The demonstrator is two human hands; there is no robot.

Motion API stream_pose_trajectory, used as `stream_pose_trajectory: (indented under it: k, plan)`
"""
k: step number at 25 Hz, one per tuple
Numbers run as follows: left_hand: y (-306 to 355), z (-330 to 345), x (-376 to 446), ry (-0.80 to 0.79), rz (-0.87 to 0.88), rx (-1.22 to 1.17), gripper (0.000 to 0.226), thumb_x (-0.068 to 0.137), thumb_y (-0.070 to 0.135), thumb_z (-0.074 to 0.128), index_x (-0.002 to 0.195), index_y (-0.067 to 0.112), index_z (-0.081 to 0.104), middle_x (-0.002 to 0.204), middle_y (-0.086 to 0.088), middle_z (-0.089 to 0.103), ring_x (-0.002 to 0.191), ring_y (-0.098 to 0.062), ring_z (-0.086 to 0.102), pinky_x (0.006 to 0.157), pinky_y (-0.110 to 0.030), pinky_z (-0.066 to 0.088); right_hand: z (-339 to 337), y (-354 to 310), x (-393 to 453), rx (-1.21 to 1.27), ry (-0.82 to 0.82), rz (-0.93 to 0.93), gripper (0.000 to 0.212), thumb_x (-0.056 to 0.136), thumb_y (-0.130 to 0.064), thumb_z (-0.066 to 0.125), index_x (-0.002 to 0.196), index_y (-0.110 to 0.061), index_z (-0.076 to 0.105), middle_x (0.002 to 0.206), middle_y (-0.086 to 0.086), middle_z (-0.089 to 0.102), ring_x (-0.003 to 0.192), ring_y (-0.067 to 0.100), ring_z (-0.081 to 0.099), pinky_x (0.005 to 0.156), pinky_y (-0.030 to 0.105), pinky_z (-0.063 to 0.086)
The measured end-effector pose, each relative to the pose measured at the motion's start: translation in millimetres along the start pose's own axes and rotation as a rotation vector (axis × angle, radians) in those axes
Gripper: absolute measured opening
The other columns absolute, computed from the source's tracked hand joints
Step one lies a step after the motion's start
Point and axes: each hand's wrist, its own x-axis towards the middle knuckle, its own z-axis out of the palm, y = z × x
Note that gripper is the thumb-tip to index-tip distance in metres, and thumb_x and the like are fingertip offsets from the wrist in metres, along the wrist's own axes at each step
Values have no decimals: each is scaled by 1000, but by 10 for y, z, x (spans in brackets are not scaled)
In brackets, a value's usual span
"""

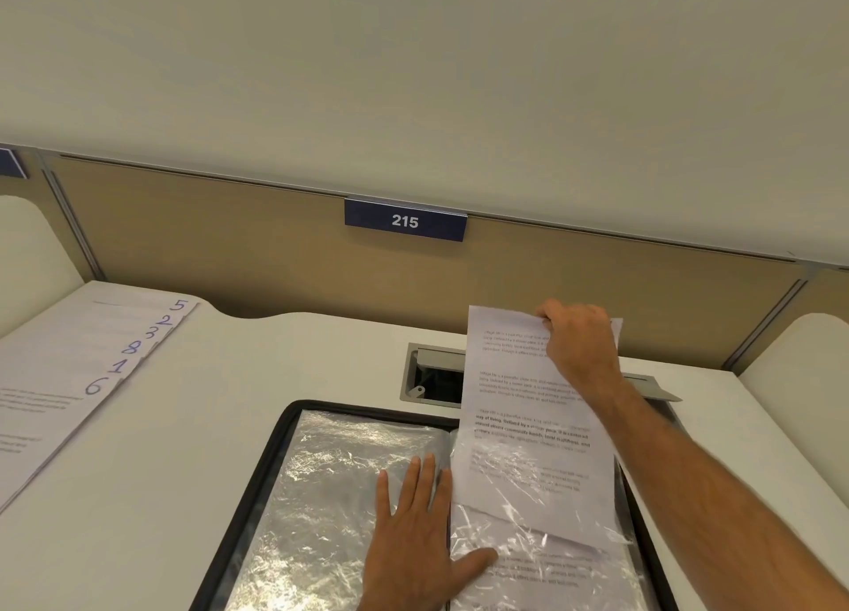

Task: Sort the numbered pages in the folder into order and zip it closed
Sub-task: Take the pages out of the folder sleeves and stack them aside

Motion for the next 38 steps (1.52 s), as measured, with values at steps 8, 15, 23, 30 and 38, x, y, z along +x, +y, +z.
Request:
stream_pose_trajectory:
  k: [8, 15, 23, 30, 38]
  plan:
    - [-9, 14, 36, -113, -40, -32, 110, 69, 98, 37, 129, 10, 67, 139, -11, 59, 125, -31, 59, 101, -63, 26, -558, -26, 340, 24, 296, -122, 25, 79, 11, 64, 92, -9, 69, 68, 5, 68, 62, 28, 60, 90, 48, 44]
    - [-23, -307, 77, -174, -127, -382, 106, 76, 90, 37, 158, 32, 5, 164, 14, -1, 153, -12, 3, 122, -50, -10, -1035, -284, 294, 151, 360, -156, 28, 86, 7, 64, 111, -6, 69, 86, 9, 74, 74, 30, 67, 89, 50, 47]
    - [-237, -1330, 301, 423, -260, -955, 98, 77, 44, 81, 155, 32, 24, 159, 11, 29, 144, -7, 29, 115, -33, 31, -1613, -952, -29, 487, 27, -95, 48, 93, 2, 61, 137, -14, 54, 96, -6, 67, 94, 16, 64, 98, 50, 53]
    - [-564, -1917, 57, 667, -236, -996, 52, 84, 33, 75, 132, 24, 56, 128, 18, 59, 114, 1, 54, 86, -6, 45, -1876, -1566, -156, 663, -245, -76, 46, 97, -5, 59, 139, -23, 51, 94, -11, 63, 99, 11, 63, 87, 23, 53]
    - [-1151, -2247, -296, 672, -374, -1079, 13, 97, 27, 62, 89, 19, 66, 81, 5, 72, 70, -14, 68, 60, -28, 58, -1258, -2059, -306, 961, -41, 304, 88, 77, -19, 86, 148, -32, 34, 141, -11, 47, 118, 9, 54, 99, 36, 46]
